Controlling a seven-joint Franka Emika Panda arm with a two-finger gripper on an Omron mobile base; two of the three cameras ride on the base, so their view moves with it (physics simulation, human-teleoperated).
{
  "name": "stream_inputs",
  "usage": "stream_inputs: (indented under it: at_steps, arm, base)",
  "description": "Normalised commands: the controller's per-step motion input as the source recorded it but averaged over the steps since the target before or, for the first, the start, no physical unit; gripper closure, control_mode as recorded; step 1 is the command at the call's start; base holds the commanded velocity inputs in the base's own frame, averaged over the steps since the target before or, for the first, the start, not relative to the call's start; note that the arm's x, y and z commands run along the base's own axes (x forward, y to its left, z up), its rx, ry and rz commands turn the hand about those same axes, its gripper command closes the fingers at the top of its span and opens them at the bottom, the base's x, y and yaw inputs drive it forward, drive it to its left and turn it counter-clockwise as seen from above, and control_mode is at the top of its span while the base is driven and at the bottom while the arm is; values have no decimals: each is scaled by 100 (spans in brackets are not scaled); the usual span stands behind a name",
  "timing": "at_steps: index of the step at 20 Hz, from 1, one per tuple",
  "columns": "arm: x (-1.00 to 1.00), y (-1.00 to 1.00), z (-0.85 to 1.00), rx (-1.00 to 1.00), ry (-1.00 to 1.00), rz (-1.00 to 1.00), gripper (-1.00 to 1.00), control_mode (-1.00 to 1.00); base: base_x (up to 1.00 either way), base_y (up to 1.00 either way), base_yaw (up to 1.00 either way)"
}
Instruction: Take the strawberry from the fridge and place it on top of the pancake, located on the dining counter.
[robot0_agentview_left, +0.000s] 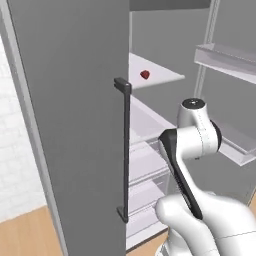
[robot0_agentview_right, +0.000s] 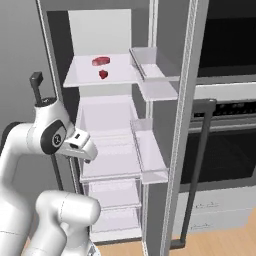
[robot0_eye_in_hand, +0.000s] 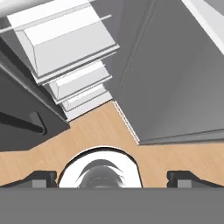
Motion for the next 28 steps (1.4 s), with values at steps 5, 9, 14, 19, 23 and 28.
stream_inputs:
  at_steps: [5,9,14,19,23,28]
  arm:
    - [0,0,0,0,0,0,-100,100]
    - [0,0,0,0,0,0,-100,100]
    - [0,0,0,0,0,0,-100,100]
    - [0,0,0,0,0,0,-100,100]
    - [0,0,0,0,0,0,-100,100]
    - [0,0,0,0,0,0,-100,100]
  base:
    - [30,-34,54]
    - [50,-43,13]
    - [49,-12,0]
    - [37,-4,0]
    - [14,-18,0]
    - [15,-40,-2]
